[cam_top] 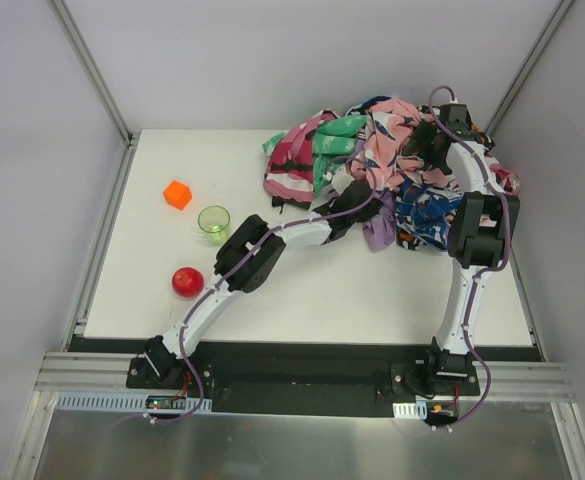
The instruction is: Pick out a specific cloth from the pile
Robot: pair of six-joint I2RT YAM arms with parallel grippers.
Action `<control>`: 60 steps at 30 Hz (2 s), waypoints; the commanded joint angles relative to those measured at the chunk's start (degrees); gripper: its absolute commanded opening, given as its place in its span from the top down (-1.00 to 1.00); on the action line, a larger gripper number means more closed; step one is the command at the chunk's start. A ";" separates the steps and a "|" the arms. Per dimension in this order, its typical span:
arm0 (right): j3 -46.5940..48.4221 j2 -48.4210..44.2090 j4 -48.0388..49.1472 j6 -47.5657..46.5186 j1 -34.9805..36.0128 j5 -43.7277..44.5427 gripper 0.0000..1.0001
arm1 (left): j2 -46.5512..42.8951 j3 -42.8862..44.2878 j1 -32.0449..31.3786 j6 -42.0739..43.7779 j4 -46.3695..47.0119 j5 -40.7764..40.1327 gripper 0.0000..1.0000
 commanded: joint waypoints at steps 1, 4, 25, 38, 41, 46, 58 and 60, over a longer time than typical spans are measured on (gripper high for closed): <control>-1.93 2.96 -11.20 1.42 -2.95 5.15 -0.92 | -9.24 -8.40 1.25 -1.30 2.42 -4.77 1.00; 2.18 5.06 -13.13 0.72 -3.47 8.13 -0.92 | -18.20 -19.98 1.34 2.90 5.49 -3.01 1.00; 15.04 13.68 -20.08 1.77 -8.57 12.10 -0.84 | -79.22 -47.82 1.16 39.99 -13.57 8.74 1.00; 12.14 8.51 -18.41 -5.24 -7.09 6.66 -0.93 | -85.82 -32.15 1.07 46.60 -22.01 26.62 1.00; 9.77 2.37 -17.62 -9.64 -4.98 5.34 -0.98 | -85.21 -34.87 1.16 45.20 -24.64 24.16 1.00; 3.80 -11.87 -14.90 -11.94 -1.90 1.65 -0.91 | -85.99 -45.23 1.16 40.98 -25.88 20.11 1.00; -16.40 -38.68 -11.39 -8.78 1.97 -3.37 -0.91 | -82.75 -63.53 1.16 34.38 -30.27 13.77 -0.30; -22.55 -43.86 -9.19 -7.12 1.97 -2.15 -0.91 | -81.78 -62.23 1.16 35.17 -32.11 13.96 -0.98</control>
